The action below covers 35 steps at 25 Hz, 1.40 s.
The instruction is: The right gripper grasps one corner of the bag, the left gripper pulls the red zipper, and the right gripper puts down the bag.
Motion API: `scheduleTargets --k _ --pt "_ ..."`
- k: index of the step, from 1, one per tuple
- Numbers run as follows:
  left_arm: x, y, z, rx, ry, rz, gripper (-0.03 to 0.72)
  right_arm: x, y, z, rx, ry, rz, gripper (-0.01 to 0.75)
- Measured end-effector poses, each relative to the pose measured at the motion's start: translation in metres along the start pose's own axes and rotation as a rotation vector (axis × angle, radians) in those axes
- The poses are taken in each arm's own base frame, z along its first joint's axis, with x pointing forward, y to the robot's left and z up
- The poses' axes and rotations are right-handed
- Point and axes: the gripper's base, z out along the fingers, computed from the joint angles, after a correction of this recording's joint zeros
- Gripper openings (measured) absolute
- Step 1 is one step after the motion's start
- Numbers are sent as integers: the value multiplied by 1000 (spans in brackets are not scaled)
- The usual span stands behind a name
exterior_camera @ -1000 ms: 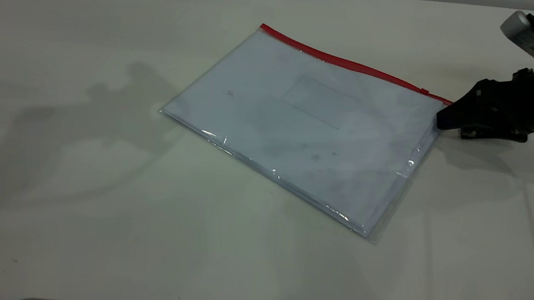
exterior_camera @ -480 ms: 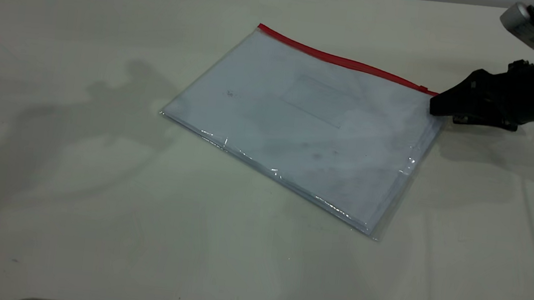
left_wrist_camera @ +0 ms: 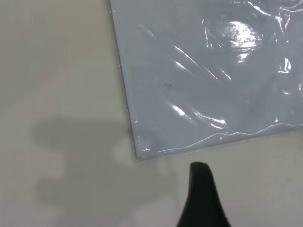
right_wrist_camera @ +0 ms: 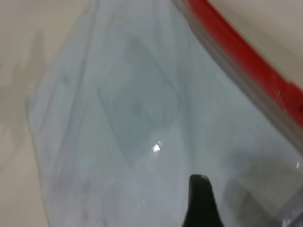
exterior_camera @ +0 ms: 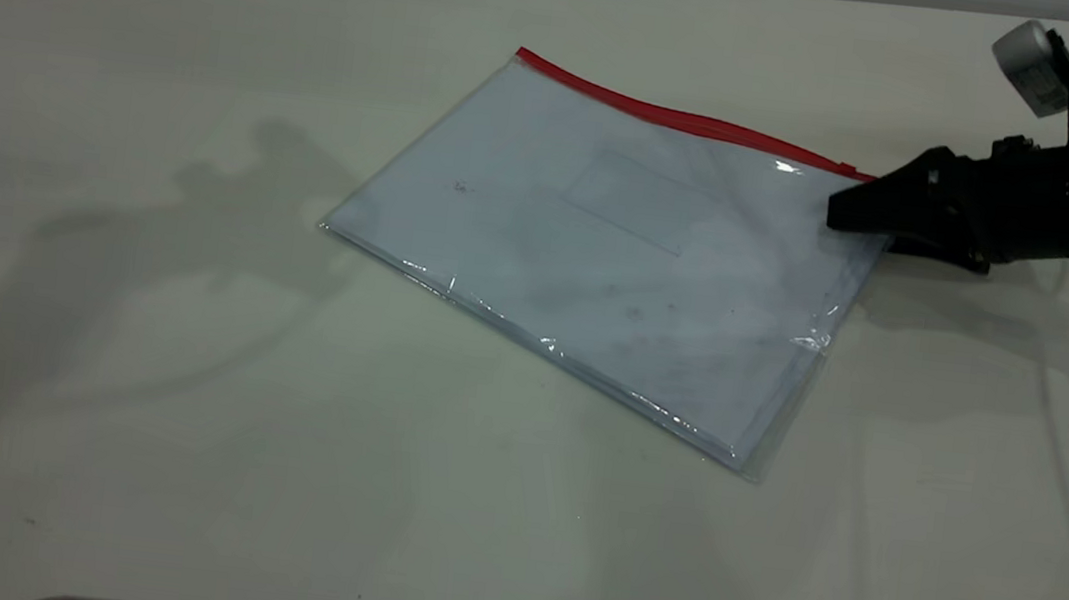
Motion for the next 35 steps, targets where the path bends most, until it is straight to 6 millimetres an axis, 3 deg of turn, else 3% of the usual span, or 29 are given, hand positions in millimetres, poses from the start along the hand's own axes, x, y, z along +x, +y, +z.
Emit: scheduleTargets --k 2,5,10,11,22,29,35 --pt "0 0 0 0 0 -1 590 -2 0 0 -2 -21 4 533" --pt "0 0 0 1 -1 -1 590 -3 0 0 2 -37 13 417" --pt "0 0 0 1 -1 35 590 -4 2 2 -2 -38 6 74" --pt "0 -1 0 2 -1 55 590 -4 4 4 -10 -37 -7 40" --pt "2 -6 31 113 -26 415 590 -30 66 45 -319 213 -398 33" --pt "-3 -16 37 246 -129 521 590 -62 118 76 -416 373 -579 33" --pt "5 -17 61 359 -138 496 590 -86 150 90 -413 399 -682 33"
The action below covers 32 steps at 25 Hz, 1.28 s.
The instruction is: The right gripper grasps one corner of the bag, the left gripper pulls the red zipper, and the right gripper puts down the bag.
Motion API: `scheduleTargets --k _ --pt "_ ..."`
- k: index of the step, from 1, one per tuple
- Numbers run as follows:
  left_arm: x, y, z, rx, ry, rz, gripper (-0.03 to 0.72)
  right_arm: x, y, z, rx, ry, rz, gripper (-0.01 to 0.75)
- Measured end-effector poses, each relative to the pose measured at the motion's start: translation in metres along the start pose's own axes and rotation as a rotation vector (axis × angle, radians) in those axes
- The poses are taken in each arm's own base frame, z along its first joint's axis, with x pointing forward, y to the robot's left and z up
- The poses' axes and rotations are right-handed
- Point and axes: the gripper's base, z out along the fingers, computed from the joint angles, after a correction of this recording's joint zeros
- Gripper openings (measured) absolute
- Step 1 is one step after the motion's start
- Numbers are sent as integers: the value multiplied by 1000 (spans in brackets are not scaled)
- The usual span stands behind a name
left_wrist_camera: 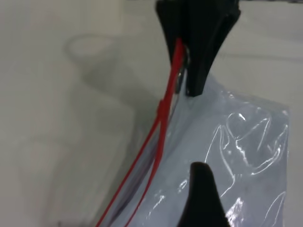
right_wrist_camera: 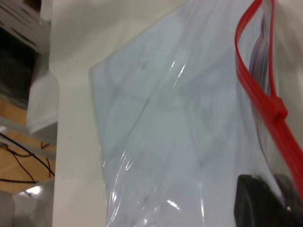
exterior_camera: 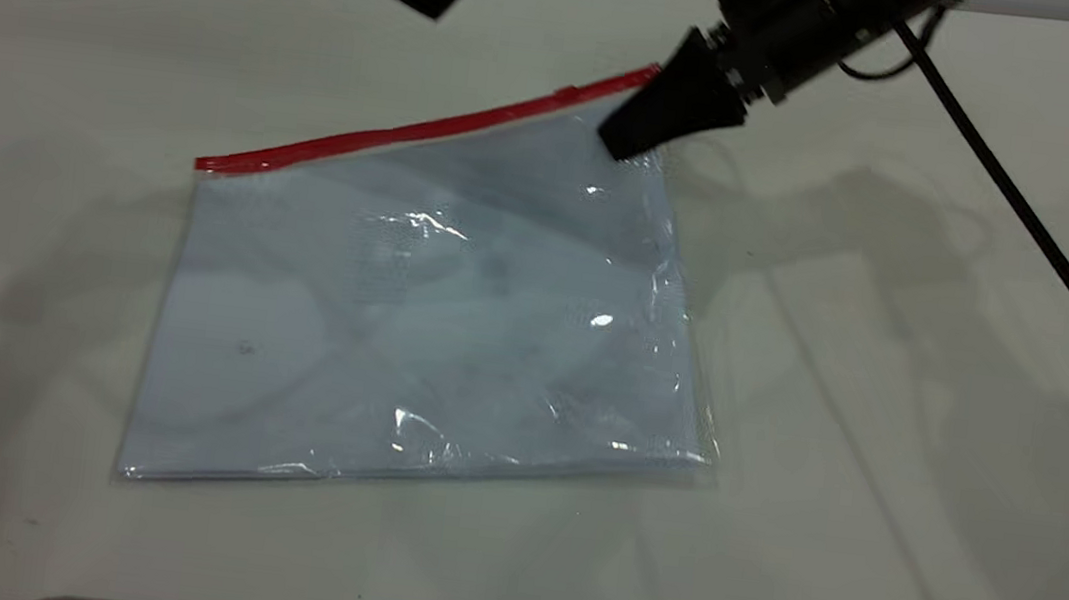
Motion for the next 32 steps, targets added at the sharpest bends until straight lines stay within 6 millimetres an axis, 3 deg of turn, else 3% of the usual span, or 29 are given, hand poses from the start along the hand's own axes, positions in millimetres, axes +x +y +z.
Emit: scheduleTargets --k 5,14,24,32 --pt "12 12 20 -1 -35 -25 590 -15 4 4 -4 9 -45 33" --pt "13 39 45 -12 -111 -25 583 -16 5 5 -10 12 -50 33" --pt "20 56 67 25 -121 -28 451 -16 5 5 -10 12 -49 33" --pt "19 50 82 44 -107 -12 397 -16 5 5 -10 14 -49 33"
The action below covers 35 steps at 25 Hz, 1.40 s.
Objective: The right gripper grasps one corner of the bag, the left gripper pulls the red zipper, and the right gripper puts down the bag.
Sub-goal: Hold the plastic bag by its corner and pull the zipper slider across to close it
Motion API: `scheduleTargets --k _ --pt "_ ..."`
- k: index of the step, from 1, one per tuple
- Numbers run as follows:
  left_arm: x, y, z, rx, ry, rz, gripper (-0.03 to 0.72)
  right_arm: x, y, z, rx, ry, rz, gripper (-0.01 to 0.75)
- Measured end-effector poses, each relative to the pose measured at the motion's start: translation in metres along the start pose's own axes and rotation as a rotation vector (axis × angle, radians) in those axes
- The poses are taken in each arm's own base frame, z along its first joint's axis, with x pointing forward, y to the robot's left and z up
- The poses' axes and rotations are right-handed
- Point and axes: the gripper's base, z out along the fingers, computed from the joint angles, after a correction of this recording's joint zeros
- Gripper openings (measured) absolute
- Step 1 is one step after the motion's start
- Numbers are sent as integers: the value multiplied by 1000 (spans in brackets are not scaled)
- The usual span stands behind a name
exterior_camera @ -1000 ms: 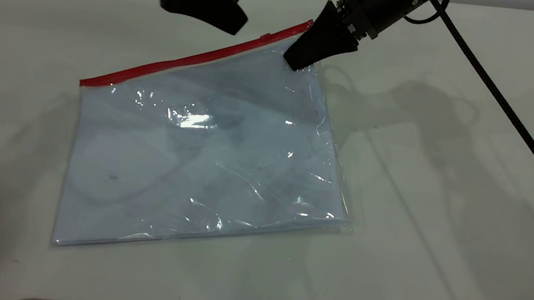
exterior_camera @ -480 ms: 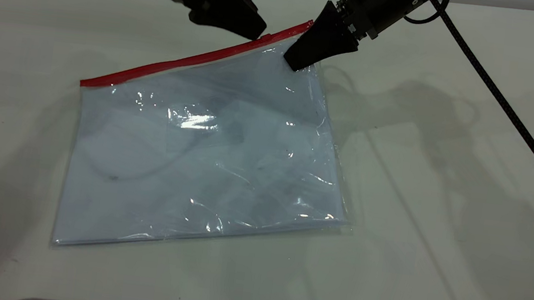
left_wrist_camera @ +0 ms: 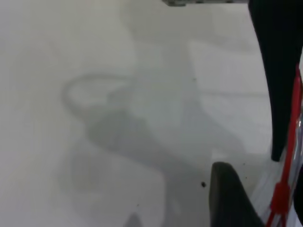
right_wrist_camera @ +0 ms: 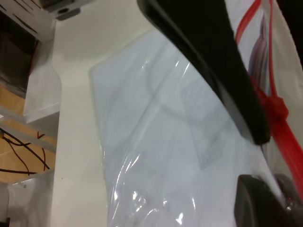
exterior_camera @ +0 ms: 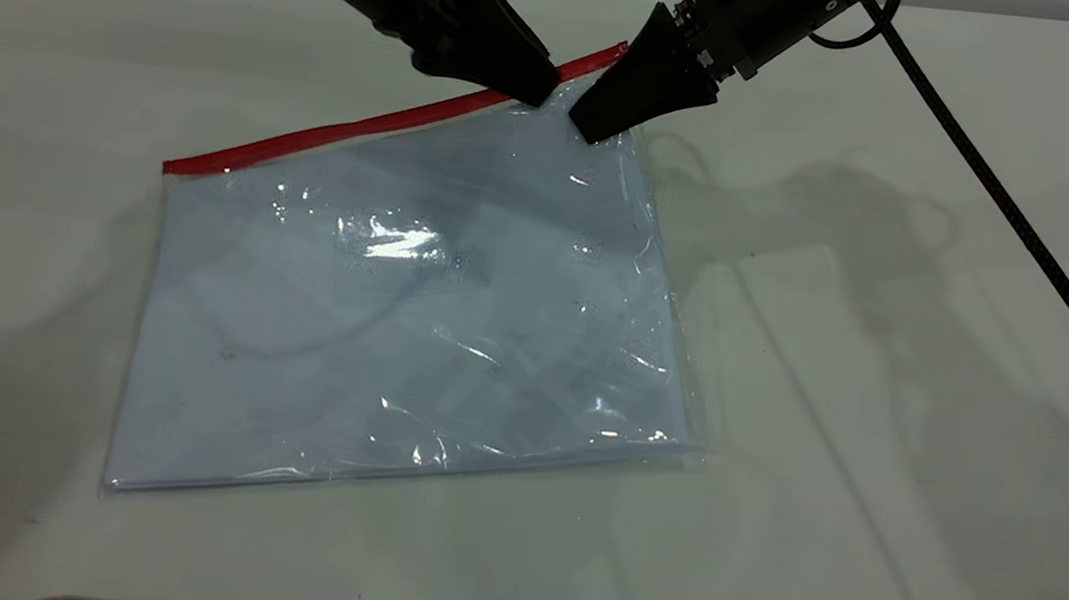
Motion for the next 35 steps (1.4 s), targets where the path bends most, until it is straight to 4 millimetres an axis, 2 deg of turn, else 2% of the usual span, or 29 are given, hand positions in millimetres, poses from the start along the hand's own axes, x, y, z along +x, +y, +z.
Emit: scheduleTargets --k 6,8,15,21,27,35 --pt "-2 -3 4 6 3 31 369 0 0 0 0 1 -1 33" --pt "-2 -3 4 7 2 31 315 0 0 0 2 0 0 33" --pt "-2 -4 4 18 1 33 55 -1 -2 0 17 -3 0 33" --pt "-2 -4 4 10 1 31 48 1 -4 -4 23 -15 20 33" --pt "-3 2 0 -24 -10 20 48 9 -13 -21 33 -54 148 33" --pt "17 20 -18 -84 45 -14 48 28 -34 -50 156 -64 262 33"
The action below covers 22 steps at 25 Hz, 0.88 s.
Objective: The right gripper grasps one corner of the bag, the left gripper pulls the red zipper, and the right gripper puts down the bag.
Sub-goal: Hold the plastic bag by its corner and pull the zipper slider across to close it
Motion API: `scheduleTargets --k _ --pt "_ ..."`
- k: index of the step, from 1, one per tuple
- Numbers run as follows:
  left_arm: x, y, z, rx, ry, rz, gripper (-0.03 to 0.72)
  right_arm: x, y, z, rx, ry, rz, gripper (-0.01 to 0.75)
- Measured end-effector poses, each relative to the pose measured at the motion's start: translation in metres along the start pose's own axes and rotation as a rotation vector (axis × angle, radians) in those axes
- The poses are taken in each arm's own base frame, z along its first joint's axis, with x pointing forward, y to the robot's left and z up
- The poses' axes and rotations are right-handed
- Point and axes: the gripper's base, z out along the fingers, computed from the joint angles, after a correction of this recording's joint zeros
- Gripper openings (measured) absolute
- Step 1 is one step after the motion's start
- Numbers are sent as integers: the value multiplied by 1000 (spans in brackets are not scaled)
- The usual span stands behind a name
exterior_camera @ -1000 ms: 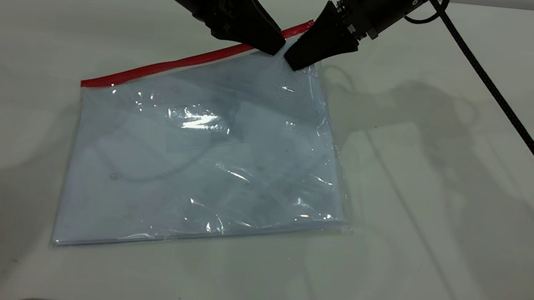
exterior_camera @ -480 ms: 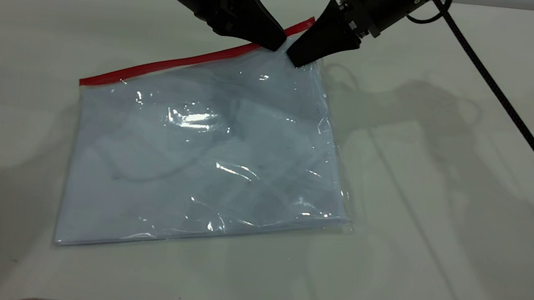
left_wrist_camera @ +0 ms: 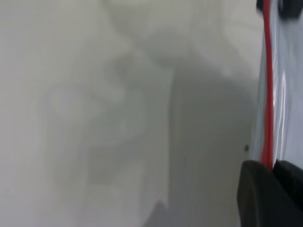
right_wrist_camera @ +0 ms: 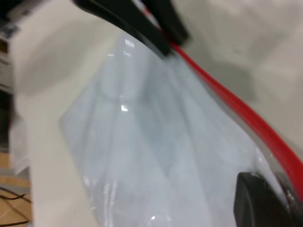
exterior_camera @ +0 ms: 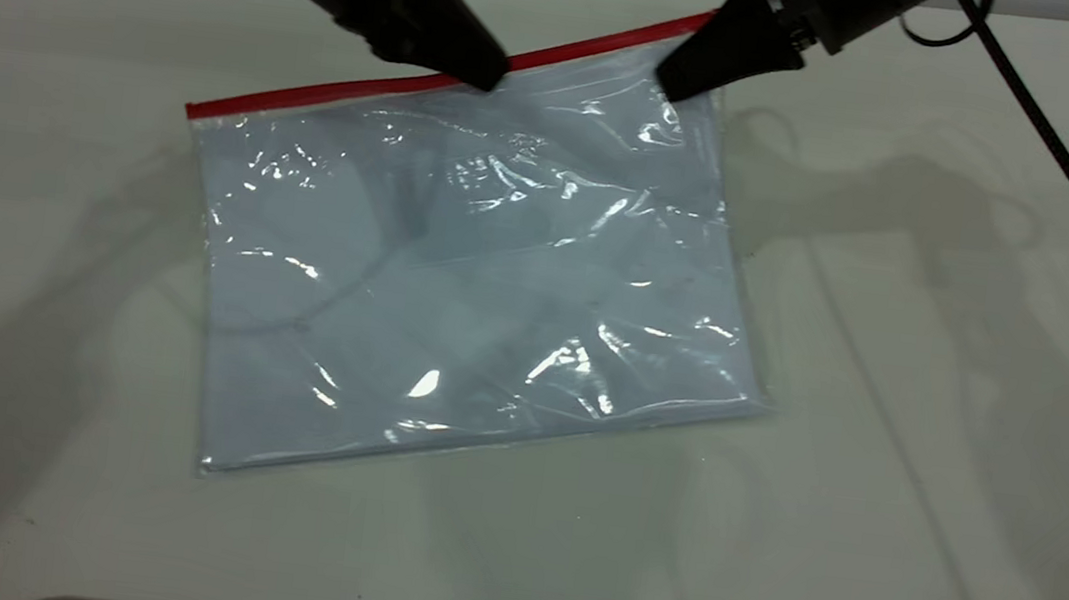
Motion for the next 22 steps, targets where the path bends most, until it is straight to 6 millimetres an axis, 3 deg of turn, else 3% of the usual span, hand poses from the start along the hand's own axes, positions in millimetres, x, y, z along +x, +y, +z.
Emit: scheduleTargets --k 8,22 --pt "22 7 -11 -9 165 -64 48 10 -20 -10 164 58 32 33" --pt "50 7 -22 -26 465 -160 49 16 -30 -12 278 118 60 46"
